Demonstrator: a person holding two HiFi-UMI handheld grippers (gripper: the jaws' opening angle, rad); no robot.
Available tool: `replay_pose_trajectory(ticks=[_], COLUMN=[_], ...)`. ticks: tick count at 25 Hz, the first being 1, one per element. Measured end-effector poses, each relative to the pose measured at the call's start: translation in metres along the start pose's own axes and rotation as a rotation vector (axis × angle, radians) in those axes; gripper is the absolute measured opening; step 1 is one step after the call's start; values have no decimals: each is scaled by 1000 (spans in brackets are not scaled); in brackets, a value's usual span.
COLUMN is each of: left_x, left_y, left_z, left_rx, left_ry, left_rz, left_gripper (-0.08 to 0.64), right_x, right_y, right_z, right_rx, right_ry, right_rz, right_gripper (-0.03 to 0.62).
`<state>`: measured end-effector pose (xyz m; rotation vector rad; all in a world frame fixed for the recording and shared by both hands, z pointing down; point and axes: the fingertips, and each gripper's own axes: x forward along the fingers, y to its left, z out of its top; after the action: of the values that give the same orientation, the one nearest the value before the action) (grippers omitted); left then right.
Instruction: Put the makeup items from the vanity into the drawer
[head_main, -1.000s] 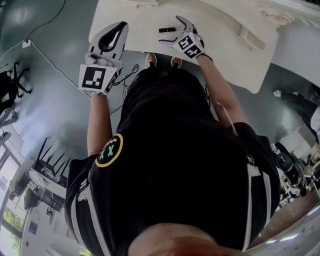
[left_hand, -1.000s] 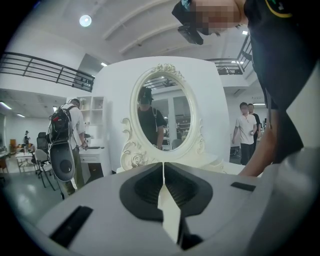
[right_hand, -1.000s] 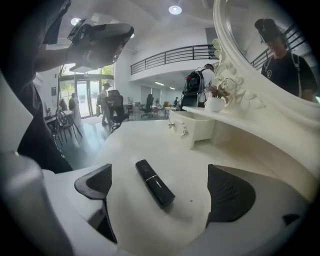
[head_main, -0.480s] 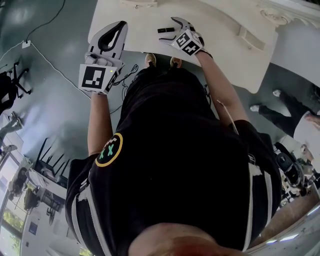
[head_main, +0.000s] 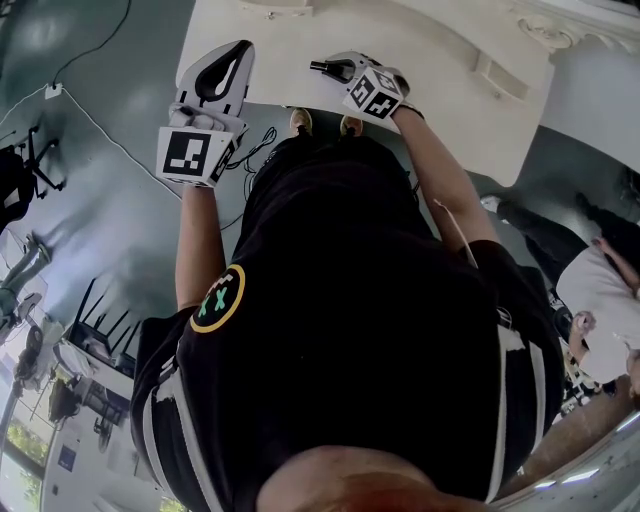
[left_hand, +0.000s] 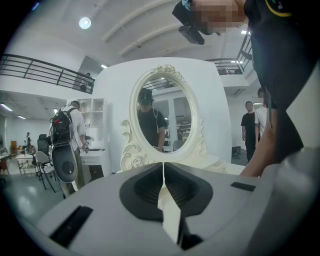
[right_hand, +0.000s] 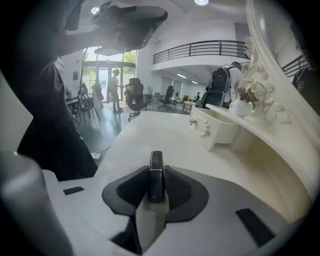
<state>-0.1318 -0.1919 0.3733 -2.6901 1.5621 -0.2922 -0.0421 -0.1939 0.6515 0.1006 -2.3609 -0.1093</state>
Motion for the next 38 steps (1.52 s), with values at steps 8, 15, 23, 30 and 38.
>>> replay_pose_trajectory(ticks=[8,15,23,30,38], left_x=[0,0,-1,-4,-6], left_y=[3,1,11,18,26], left_z=[1,-2,-1,1,9], left_rx=[-8,-15,-17,-14,-12], left_ry=[4,-1,-18,-28,-41], left_rz=[18,16,30,44,76], left_gripper=[28,28,28,28,28], right_x=[-5,-25,-81,-157,-186], right_y=[-1,-13,-53,-55,-49], right_z=[9,50,162,250,268], right_rx=[49,37,-34,-188,-193], right_ry=[-30,-128,-372,-572,-612], right_rz=[-17,-62,-153,-212,-216], right_gripper=[117,117,117,117,117])
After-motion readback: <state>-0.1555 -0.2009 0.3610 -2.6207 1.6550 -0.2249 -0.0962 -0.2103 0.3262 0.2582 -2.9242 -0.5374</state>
